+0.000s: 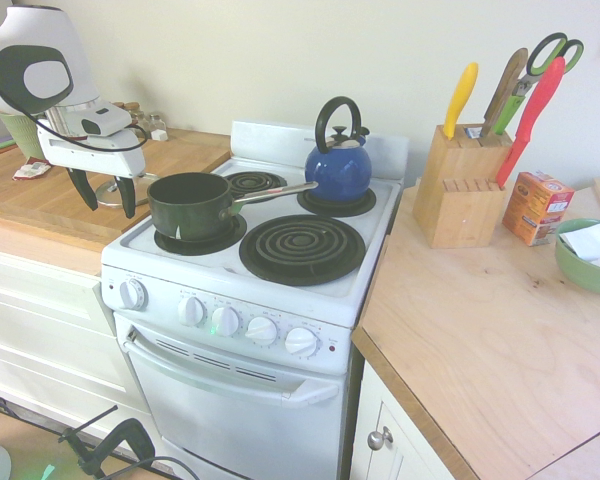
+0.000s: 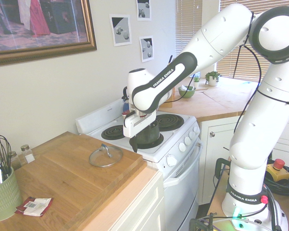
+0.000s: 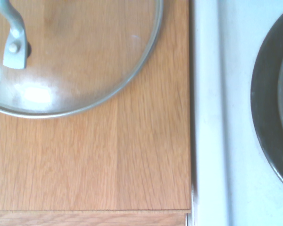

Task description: Cover the lid of the pot

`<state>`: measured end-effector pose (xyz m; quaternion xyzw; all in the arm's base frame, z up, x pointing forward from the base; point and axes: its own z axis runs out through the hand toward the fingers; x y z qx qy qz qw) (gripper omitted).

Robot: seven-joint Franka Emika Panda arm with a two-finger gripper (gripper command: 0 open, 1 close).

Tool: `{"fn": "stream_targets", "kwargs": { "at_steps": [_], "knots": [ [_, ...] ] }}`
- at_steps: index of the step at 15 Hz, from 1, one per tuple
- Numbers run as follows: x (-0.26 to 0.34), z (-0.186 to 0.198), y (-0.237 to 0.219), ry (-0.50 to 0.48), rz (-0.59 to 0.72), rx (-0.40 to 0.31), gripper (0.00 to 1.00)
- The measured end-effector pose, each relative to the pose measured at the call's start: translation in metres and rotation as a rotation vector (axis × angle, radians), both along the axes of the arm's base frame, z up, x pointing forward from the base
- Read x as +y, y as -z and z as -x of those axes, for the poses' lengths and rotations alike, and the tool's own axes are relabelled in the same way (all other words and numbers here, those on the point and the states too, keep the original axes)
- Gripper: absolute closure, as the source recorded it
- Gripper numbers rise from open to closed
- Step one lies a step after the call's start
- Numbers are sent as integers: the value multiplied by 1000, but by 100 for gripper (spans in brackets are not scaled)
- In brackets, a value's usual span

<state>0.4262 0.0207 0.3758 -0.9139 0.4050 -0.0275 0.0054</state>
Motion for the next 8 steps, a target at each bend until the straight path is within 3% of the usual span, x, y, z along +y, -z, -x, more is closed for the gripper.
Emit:
{"fn": "stream_targets", "kwargs": {
  "at_steps": [8],
  "knots": [
    [27,-25,-40,12,18,-60,0]
  ]
}}
